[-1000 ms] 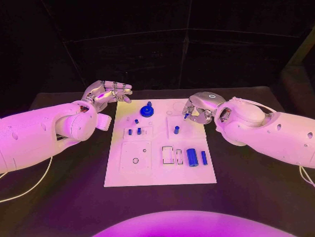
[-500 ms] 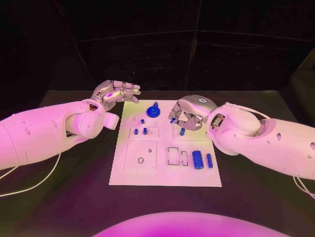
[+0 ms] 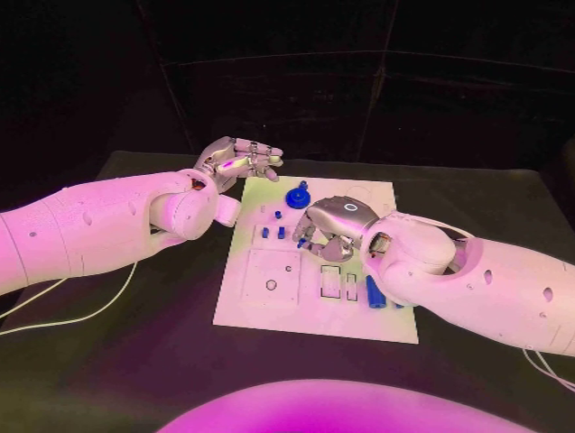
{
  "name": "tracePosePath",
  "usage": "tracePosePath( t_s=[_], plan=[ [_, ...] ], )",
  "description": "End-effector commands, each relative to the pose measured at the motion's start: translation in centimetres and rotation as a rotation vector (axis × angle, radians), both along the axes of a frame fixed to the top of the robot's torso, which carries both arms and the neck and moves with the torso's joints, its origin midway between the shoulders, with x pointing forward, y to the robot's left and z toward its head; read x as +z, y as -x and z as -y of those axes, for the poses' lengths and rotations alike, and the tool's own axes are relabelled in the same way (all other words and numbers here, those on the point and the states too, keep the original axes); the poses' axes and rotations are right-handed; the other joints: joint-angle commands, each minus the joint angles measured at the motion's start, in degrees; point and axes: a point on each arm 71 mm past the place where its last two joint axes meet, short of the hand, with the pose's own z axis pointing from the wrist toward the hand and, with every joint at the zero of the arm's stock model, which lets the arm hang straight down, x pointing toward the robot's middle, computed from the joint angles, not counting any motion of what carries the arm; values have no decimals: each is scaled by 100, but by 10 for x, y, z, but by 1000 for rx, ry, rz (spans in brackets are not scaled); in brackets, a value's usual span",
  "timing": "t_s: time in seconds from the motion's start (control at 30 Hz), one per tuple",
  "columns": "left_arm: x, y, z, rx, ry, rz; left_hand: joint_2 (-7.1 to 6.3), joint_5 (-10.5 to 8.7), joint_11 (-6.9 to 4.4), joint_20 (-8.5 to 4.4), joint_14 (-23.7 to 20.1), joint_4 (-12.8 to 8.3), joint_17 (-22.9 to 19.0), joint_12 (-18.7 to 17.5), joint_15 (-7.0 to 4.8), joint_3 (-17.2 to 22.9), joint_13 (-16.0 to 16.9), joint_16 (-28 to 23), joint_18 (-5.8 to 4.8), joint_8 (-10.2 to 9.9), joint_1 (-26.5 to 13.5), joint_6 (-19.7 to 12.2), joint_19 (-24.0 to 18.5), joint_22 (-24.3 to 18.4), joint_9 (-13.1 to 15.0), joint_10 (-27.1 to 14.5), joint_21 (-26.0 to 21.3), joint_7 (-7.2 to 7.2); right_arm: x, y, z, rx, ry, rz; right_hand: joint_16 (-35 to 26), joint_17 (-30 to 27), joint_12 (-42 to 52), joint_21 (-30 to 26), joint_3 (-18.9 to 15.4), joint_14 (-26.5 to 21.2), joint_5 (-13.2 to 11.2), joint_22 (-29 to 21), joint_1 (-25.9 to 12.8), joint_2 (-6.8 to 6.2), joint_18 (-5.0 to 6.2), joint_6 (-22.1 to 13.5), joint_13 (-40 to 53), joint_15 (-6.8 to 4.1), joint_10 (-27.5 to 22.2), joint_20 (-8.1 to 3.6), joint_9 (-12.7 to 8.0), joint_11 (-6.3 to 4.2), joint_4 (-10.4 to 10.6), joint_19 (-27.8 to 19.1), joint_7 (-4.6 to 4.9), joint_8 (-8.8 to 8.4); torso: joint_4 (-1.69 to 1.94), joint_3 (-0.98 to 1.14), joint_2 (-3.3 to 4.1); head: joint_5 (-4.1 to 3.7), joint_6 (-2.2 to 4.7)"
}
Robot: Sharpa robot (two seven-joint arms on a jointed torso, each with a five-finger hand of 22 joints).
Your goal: Assemble the parts on the task board
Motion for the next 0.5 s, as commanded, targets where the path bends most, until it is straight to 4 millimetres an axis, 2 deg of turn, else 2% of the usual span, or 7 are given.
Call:
tracePosePath(
  t_s=[0.03, 0.13, 0.3, 0.5],
  plan=[
    [2, 0, 3, -16, 4, 9, -5, -16, 6, 19, 46, -5, -8, 32, 15, -24, -9, -23, 56, 15, -22, -42, -1, -8, -9, -33, -24, 18, -6, 4, -6, 44, 61, 23, 20, -8, -13, 15, 34, 189, -15, -6, -47, 12, -57, 27, 3, -39, 34, -13, 5, -2, 13, 0, 9, 9, 6, 4, 2, 52, -40],
    [2, 0, 4, -19, 2, 11, -5, -16, 6, 19, 46, -5, -8, 32, 15, -24, -9, -23, 56, 15, -22, -42, -1, -8, -9, -33, -24, 18, -12, 7, -11, 54, 76, 13, 27, 0, -15, 19, 39, 190, -15, 0, -53, 12, -58, 27, 3, -39, 33, -13, 5, -1, 10, 2, 10, 8, 12, -2, -4, 88, -76],
    [2, 0, 5, -20, 0, 12, -10, -16, 13, 23, 47, -3, -15, 34, 20, -33, -12, -33, 55, 13, -29, -52, -4, -15, -12, -41, -31, 26, -19, 10, -16, 66, 90, 0, 30, 2, -16, 20, 40, 190, -15, 3, -57, 12, -58, 27, 3, -38, 33, -13, 5, -1, 8, 2, 10, 8, 0, 3, 2, 153, -109],
    [2, 0, 5, -21, 0, 12, -10, -16, 13, 23, 47, -3, -15, 34, 20, -33, -12, -33, 55, 13, -29, -52, -4, -15, -12, -41, -31, 26, -23, 12, -19, 71, 95, -8, 29, 0, -19, 21, 44, 190, -12, 3, -66, 11, -58, 26, 3, -38, 33, -13, 4, 1, 4, 2, 12, 7, -1, 2, -3, 171, -132]
  ],
)
